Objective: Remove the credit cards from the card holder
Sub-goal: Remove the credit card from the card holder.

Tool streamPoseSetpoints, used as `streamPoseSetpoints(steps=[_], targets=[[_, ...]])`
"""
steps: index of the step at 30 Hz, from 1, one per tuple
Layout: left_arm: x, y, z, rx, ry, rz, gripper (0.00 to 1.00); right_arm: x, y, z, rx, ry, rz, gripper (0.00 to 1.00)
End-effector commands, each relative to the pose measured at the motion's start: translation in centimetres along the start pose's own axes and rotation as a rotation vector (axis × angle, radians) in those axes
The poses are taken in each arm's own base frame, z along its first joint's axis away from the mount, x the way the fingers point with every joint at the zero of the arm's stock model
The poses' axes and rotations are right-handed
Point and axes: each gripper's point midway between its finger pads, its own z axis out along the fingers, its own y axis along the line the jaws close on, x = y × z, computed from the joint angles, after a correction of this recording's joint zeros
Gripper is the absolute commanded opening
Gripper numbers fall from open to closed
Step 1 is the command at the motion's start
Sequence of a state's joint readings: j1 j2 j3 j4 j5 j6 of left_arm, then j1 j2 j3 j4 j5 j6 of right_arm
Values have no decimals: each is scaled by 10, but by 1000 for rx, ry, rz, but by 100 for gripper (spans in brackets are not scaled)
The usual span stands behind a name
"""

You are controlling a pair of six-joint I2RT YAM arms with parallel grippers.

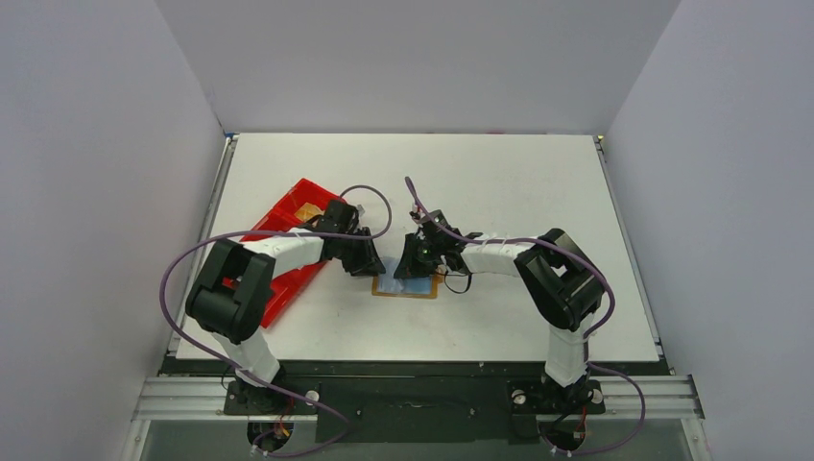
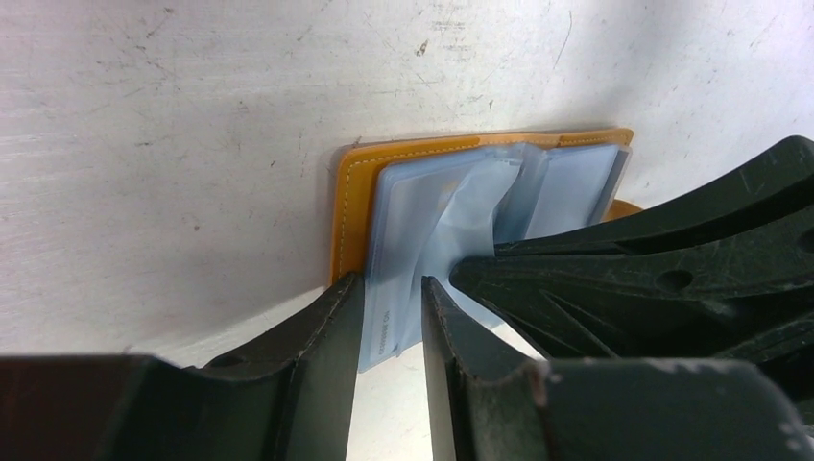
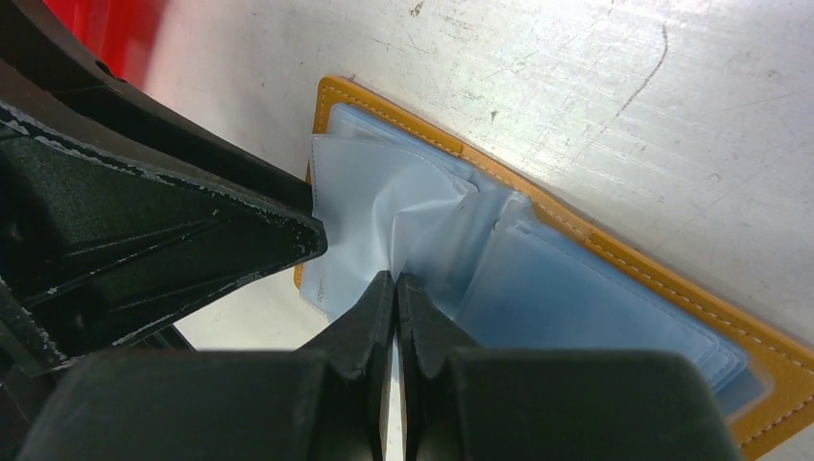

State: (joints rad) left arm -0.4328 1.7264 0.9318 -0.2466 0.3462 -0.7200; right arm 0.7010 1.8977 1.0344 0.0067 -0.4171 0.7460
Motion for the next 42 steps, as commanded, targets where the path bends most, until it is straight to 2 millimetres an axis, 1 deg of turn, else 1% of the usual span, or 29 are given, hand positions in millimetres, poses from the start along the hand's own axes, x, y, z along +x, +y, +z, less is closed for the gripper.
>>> streamPoseSetpoints(steps=[1, 2, 4, 5, 7, 10, 16, 20, 33, 38, 42], targets=[[-26, -17, -15, -3, -109, 72, 26, 20, -30, 1, 102, 40, 8, 0], [-27, -18, -17, -2, -120, 79, 26, 20, -30, 2, 104, 40, 9, 0], [-29, -28, -23, 41, -130, 108, 26, 21, -31, 3, 105, 45, 10, 0], [-28, -37, -25, 83, -125, 126, 27, 21, -32, 3, 106, 46, 10, 0], [-27, -45, -25, 115, -116, 149, 27, 22, -32, 3, 106, 48, 9, 0], [-26, -48, -24, 125, -111, 163, 27, 22, -32, 4, 108, 48, 11, 0], [-19, -36, -6, 94, -71, 156, 27, 22, -33, 3, 110, 48, 12, 0], [-16, -33, -2, 84, -66, 155, 27, 23, -34, 3, 113, 47, 10, 0], [-13, -29, 3, 60, -56, 162, 27, 23, -34, 4, 113, 51, 12, 0], [-15, -20, 1, 13, -72, 167, 27, 24, -35, 4, 116, 50, 12, 0], [-16, -18, -2, -4, -81, 172, 27, 24, -36, 4, 117, 51, 13, 0]])
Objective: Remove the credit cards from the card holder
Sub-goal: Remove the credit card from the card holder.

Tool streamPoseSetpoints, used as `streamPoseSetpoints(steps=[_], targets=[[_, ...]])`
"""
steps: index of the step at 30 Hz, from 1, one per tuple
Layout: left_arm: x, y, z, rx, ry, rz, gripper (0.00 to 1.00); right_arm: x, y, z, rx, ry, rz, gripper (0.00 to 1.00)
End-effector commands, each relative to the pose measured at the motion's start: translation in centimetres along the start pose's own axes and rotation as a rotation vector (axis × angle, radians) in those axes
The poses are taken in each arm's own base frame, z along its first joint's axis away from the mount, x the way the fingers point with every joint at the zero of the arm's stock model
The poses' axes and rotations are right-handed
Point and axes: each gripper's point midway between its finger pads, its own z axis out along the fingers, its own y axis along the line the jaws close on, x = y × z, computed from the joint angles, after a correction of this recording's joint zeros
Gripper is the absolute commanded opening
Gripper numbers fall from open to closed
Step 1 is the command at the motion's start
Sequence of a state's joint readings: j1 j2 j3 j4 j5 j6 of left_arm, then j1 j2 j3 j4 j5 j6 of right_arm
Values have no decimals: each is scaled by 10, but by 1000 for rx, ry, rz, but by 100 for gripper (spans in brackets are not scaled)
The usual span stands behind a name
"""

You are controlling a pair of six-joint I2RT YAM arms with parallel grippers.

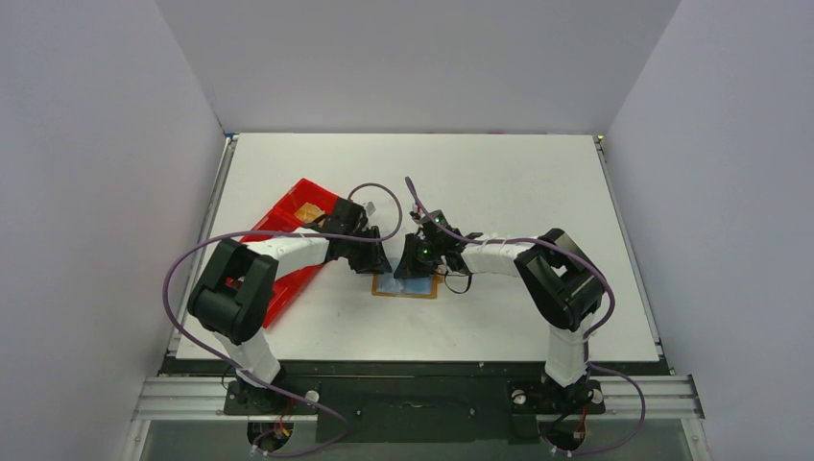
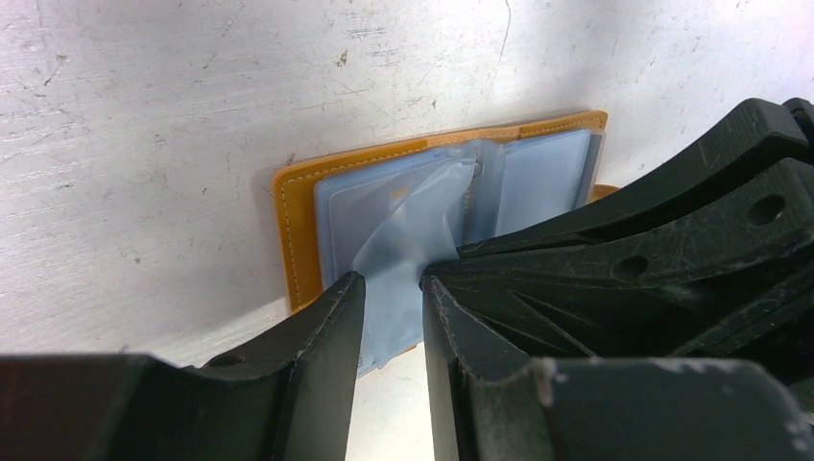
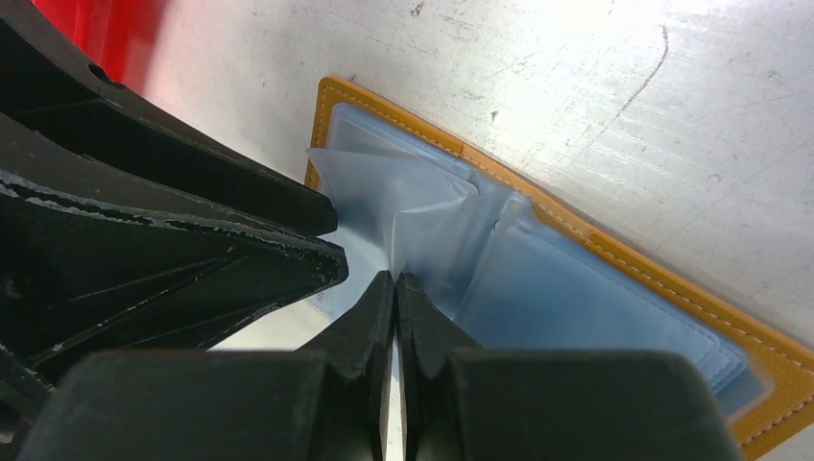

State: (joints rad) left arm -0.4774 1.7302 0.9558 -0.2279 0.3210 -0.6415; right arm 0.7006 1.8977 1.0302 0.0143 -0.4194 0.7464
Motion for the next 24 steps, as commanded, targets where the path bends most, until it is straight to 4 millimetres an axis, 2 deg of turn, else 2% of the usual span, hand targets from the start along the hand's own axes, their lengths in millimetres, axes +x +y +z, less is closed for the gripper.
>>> streamPoseSetpoints(steps=[1, 24], targets=[[-16, -2, -6, -24, -62, 47, 27, 24, -36, 3, 120, 52, 12, 0], [-17, 8, -8, -59, -64, 52, 27, 24, -38, 2, 127, 51, 15, 0]])
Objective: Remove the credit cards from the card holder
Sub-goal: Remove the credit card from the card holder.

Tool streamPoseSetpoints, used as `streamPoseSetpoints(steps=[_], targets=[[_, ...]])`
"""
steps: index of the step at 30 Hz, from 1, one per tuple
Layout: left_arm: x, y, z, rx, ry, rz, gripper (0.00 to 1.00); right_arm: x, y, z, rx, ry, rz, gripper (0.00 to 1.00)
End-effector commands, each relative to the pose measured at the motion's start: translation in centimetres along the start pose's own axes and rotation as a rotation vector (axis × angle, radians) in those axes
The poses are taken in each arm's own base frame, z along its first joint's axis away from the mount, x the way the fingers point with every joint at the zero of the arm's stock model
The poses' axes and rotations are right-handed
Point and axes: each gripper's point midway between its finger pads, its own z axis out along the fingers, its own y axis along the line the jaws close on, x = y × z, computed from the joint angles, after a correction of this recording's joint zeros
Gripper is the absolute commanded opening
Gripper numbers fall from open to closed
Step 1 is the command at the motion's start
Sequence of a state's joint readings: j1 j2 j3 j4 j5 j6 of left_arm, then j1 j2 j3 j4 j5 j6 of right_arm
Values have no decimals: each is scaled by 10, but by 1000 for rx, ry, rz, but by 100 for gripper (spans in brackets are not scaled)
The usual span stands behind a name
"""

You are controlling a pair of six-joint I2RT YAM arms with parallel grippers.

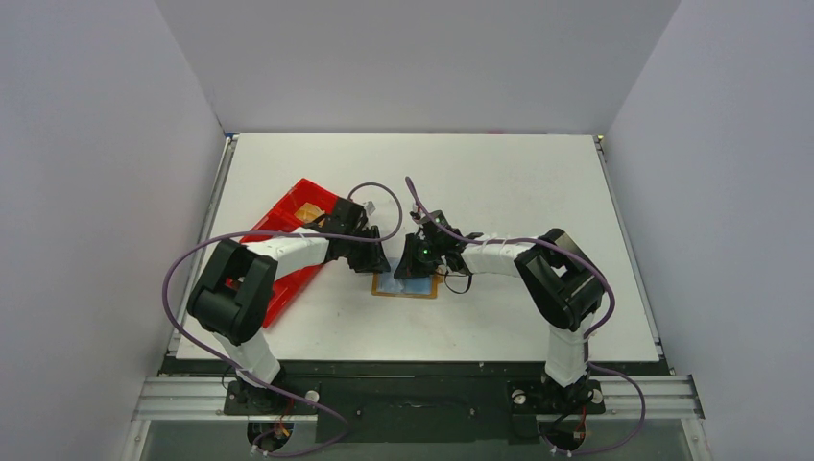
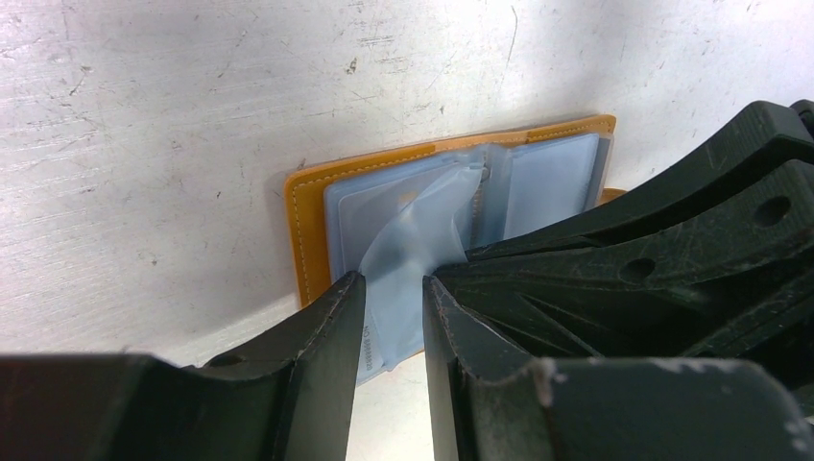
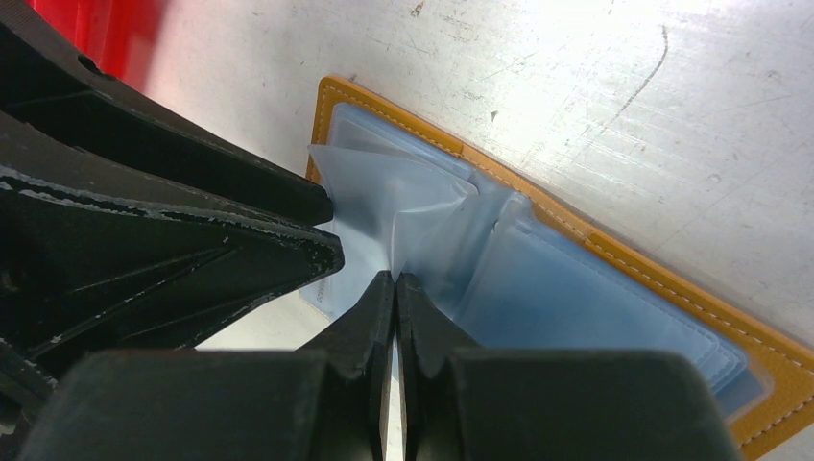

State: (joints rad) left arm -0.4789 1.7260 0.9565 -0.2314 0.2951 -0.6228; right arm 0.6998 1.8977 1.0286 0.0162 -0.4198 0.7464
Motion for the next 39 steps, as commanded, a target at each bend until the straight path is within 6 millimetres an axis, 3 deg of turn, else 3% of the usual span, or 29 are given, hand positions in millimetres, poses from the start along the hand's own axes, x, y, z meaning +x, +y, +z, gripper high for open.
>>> streamPoseSetpoints(steps=[1, 15, 27, 39], targets=[[-16, 7, -8, -41, -52, 29, 27, 24, -39, 1, 129, 51, 14, 0], [-17, -1, -7, 9, -45, 45, 27, 25, -40, 2, 130, 55, 14, 0], [-28, -26, -12, 78, -86, 99, 27, 26, -40, 4, 129, 61, 16, 0], [-29, -23, -2, 64, -72, 99, 27, 27, -41, 5, 131, 65, 15, 0]])
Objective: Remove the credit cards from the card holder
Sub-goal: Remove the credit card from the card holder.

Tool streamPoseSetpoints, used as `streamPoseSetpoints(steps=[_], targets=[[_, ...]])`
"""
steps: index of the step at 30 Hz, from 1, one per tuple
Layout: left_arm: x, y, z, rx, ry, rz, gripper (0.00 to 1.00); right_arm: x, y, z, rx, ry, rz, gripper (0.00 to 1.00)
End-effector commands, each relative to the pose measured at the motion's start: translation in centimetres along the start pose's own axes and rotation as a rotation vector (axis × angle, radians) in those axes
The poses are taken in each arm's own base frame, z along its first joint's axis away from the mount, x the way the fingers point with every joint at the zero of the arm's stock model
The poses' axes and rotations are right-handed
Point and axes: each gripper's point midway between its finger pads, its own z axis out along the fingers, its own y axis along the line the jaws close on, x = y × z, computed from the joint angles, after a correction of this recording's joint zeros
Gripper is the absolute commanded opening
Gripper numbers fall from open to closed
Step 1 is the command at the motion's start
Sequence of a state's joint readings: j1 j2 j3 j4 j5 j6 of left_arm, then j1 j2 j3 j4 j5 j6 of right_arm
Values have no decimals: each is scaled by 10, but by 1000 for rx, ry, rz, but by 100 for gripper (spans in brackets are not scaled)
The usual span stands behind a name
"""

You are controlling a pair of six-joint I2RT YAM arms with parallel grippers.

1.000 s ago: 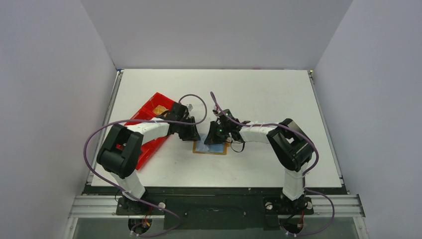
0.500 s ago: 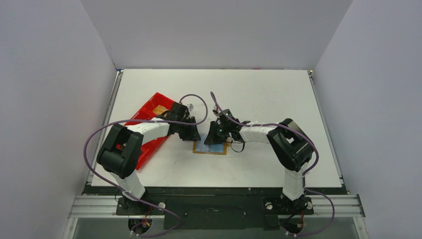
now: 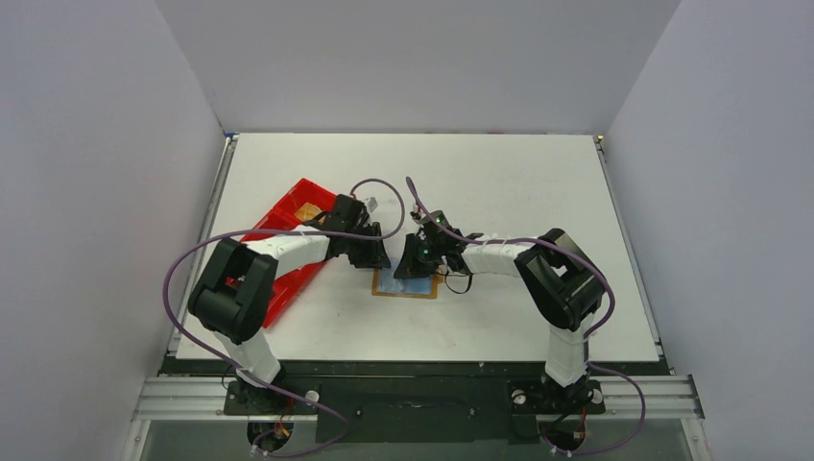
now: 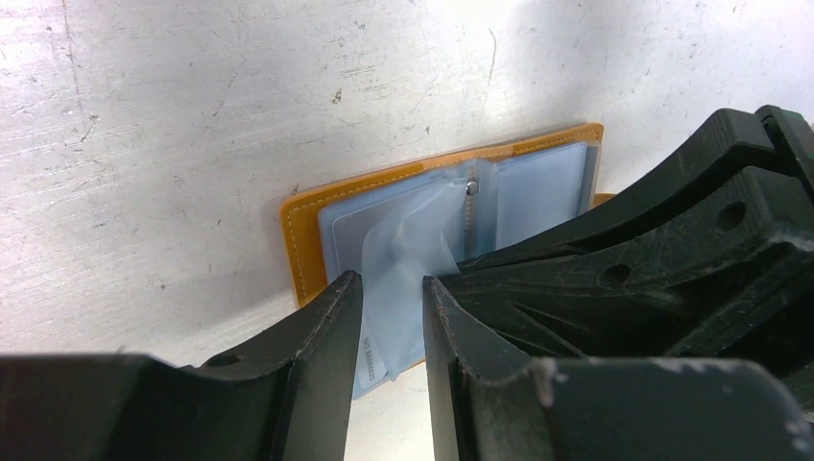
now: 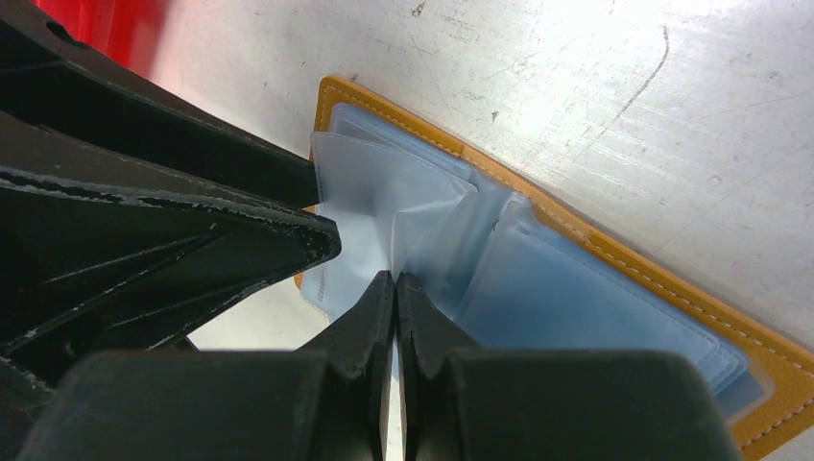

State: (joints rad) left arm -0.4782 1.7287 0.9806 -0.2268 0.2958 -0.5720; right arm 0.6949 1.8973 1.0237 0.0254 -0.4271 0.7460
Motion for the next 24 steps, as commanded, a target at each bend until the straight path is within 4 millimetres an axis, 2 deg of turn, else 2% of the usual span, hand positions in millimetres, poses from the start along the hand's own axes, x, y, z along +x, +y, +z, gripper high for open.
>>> streamPoseSetpoints(steps=[1, 7, 9, 11, 12, 14, 17, 19, 24], targets=[[-21, -17, 1, 44, -54, 41, 27, 27, -41, 4, 138, 65, 13, 0], [-18, -10, 5, 18, -44, 33, 26, 27, -41, 4, 139, 64, 10, 0], [-18, -10, 5, 20, -46, 34, 21, 25, -40, 2, 143, 58, 4, 0], [-19, -12, 5, 25, -48, 37, 11, 22, -39, 0, 147, 51, -3, 0], [-19, -13, 4, 26, -48, 37, 1, 22, -38, -2, 150, 50, -7, 0], [-19, -15, 2, 32, -51, 37, 0, 17, -36, -5, 154, 38, -16, 9], [-22, -17, -2, 22, -62, 28, 0, 7, -29, -11, 152, 15, -32, 35], [-22, -16, -6, 8, -66, 15, 0, -1, -20, -20, 144, -7, -45, 44], [-22, -18, -17, -5, -66, -30, 0, -23, 0, -50, 149, -77, -79, 51]])
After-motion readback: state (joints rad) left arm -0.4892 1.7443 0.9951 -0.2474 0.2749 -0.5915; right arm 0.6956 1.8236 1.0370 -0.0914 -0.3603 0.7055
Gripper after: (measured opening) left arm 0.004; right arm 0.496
